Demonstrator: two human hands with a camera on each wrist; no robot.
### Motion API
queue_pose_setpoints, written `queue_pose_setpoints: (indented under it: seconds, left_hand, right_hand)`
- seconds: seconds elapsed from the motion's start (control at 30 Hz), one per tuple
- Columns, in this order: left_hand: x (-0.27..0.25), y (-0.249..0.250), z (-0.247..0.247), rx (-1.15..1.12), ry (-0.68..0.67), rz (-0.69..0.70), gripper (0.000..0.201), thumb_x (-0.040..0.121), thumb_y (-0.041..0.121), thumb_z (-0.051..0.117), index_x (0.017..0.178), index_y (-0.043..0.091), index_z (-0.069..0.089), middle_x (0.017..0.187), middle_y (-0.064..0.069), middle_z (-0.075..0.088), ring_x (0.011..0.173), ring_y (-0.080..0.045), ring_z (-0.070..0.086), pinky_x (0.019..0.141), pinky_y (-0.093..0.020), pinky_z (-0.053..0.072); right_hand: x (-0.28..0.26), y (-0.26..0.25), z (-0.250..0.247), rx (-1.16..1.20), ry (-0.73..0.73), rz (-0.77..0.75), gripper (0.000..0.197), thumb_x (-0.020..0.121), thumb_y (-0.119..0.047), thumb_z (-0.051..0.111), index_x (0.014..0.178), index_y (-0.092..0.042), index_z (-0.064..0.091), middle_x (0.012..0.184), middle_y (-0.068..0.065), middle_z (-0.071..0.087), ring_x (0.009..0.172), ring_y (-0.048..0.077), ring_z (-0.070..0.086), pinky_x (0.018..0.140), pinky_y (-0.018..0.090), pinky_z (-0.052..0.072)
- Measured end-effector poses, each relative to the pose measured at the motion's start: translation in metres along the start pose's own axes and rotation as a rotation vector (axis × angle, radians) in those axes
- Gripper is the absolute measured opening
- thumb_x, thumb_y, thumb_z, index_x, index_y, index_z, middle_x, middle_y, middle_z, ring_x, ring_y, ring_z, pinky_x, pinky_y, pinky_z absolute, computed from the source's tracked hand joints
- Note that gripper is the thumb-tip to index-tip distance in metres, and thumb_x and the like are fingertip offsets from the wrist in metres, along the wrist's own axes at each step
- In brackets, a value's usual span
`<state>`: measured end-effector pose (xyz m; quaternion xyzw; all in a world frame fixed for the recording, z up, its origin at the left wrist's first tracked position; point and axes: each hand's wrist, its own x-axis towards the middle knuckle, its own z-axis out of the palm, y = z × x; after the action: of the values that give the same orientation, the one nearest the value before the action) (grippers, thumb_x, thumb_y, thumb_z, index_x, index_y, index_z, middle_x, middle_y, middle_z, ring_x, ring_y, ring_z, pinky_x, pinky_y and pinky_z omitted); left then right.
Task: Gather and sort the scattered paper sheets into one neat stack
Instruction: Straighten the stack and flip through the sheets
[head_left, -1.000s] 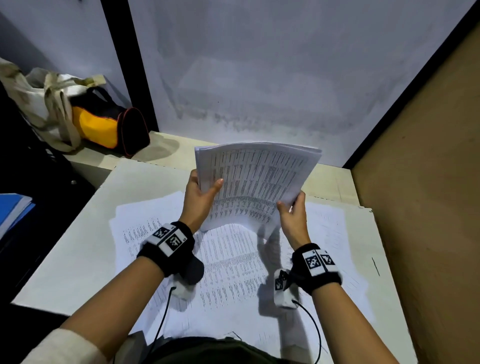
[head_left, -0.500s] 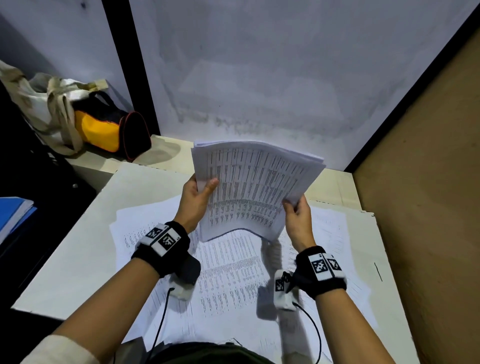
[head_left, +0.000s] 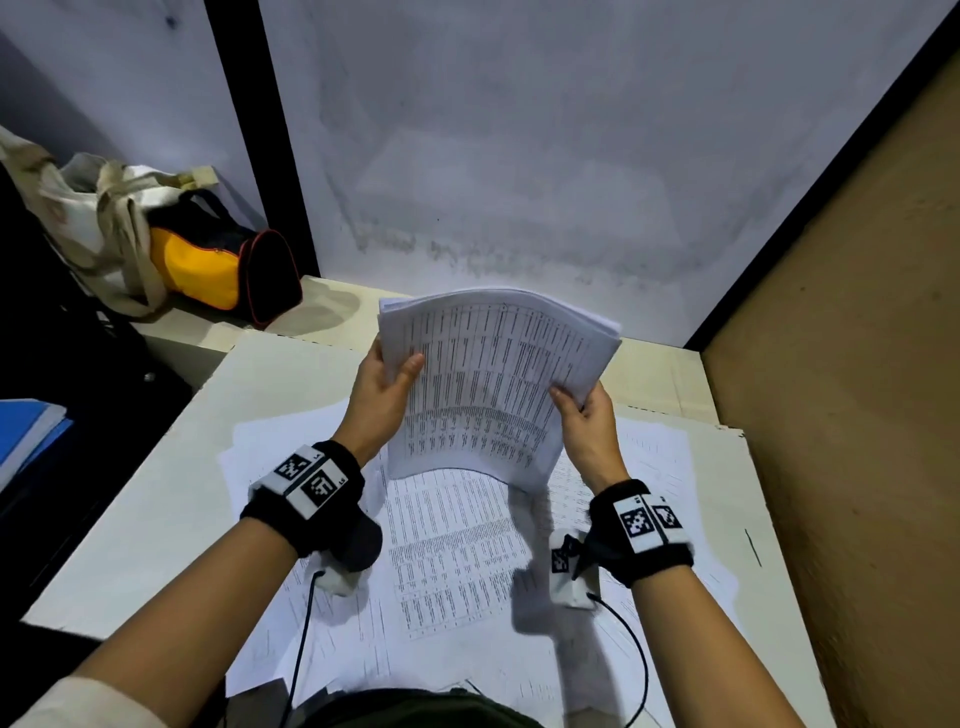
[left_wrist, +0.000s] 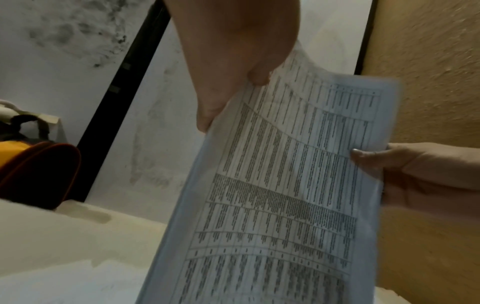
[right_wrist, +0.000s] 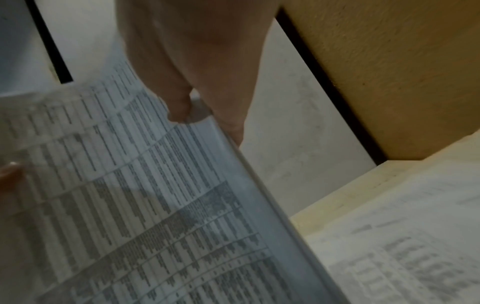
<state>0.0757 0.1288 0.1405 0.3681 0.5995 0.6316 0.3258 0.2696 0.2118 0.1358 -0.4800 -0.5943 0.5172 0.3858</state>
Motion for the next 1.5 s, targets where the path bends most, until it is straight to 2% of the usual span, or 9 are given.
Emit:
queue_pose_setpoints:
  seconds: [0.13,0.37,0.6,0.83,1.03,1.13,1.2,1.3,1.5]
  left_hand:
    - [-0.003,0.016,0.000,-0.047,0.078,0.063,0.026,0.091,0.014,0.052,0.117,0.010,0.046,0.104,0.005,0.061,0.093,-0.003,0.062,0.084,-0.023,0.053]
    - [-0.007,0.027,0.011,-0.084,0.211,0.099,0.050,0.072,0.066,0.045,0.091,0.020,0.053,0.091,0.001,0.061,0.088,-0.017,0.058,0.084,-0.043,0.048]
    - [-0.002,0.030,0.018,-0.095,0.324,0.058,0.031,0.088,0.047,0.049,0.071,0.020,0.048,0.073,0.004,0.056,0.074,-0.015,0.054,0.072,-0.034,0.042]
    - [0.002,0.034,0.016,-0.142,0.314,0.056,0.033,0.077,0.045,0.045,0.074,0.012,0.044,0.071,-0.005,0.038,0.071,-0.018,0.037,0.068,-0.035,0.030]
    - [-0.001,0.032,0.005,-0.158,0.144,0.079,0.059,0.067,0.072,0.048,0.087,0.017,0.045,0.083,0.000,0.052,0.075,-0.011,0.054,0.068,-0.026,0.045]
    - [-0.003,0.011,-0.003,-0.016,-0.007,0.015,0.043,0.081,0.038,0.063,0.114,0.014,0.046,0.103,0.005,0.060,0.094,-0.004,0.061,0.092,-0.034,0.051]
    - [-0.002,0.000,-0.008,0.060,-0.032,-0.064,0.038,0.088,0.013,0.057,0.124,0.003,0.046,0.107,0.001,0.062,0.101,-0.016,0.061,0.100,-0.048,0.045]
    - [-0.005,-0.007,-0.011,0.051,0.010,-0.047,0.037,0.090,0.006,0.053,0.125,0.001,0.046,0.105,0.002,0.062,0.097,-0.010,0.061,0.095,-0.038,0.048]
    - [-0.015,-0.040,-0.017,0.203,-0.127,-0.141,0.028,0.092,0.016,0.052,0.117,0.005,0.055,0.110,-0.011,0.065,0.106,-0.024,0.062,0.098,-0.044,0.047]
  right_hand:
    - [-0.009,-0.012,-0.002,0.074,0.000,-0.124,0.031,0.092,-0.010,0.052,0.123,-0.008,0.047,0.106,-0.002,0.060,0.097,0.007,0.058,0.086,0.022,0.052]
    - [-0.008,-0.035,0.010,0.255,0.126,-0.151,0.052,0.060,-0.075,0.059,0.081,-0.028,0.054,0.085,-0.005,0.062,0.087,0.017,0.061,0.084,0.037,0.050]
    - [0.000,-0.041,0.012,0.258,0.277,-0.104,0.033,0.086,-0.044,0.052,0.061,-0.023,0.046,0.066,-0.004,0.053,0.069,0.019,0.053,0.062,0.032,0.041]
    - [0.004,-0.049,0.007,0.259,0.271,-0.139,0.022,0.075,-0.035,0.044,0.057,-0.022,0.041,0.060,-0.010,0.040,0.063,0.010,0.039,0.060,0.028,0.030]
    - [0.005,-0.025,-0.008,0.239,-0.047,-0.130,0.053,0.063,-0.061,0.070,0.094,-0.020,0.056,0.086,-0.009,0.064,0.075,-0.003,0.064,0.072,0.019,0.054]
    - [0.001,0.000,-0.009,0.071,-0.109,-0.009,0.034,0.085,-0.019,0.063,0.114,-0.004,0.058,0.095,-0.007,0.065,0.080,-0.008,0.065,0.095,0.031,0.050]
    - [0.000,0.008,-0.008,0.060,-0.092,0.010,0.029,0.088,-0.007,0.057,0.116,0.002,0.057,0.095,-0.002,0.066,0.075,-0.012,0.064,0.087,0.022,0.053]
    - [0.000,0.010,-0.007,0.086,-0.066,-0.003,0.028,0.088,-0.006,0.057,0.115,0.000,0.057,0.096,-0.001,0.066,0.076,-0.010,0.065,0.070,0.008,0.052]
    - [-0.012,0.035,-0.002,0.030,-0.056,0.112,0.010,0.090,-0.015,0.056,0.095,-0.009,0.062,0.088,0.003,0.066,0.087,0.016,0.064,0.083,0.035,0.051]
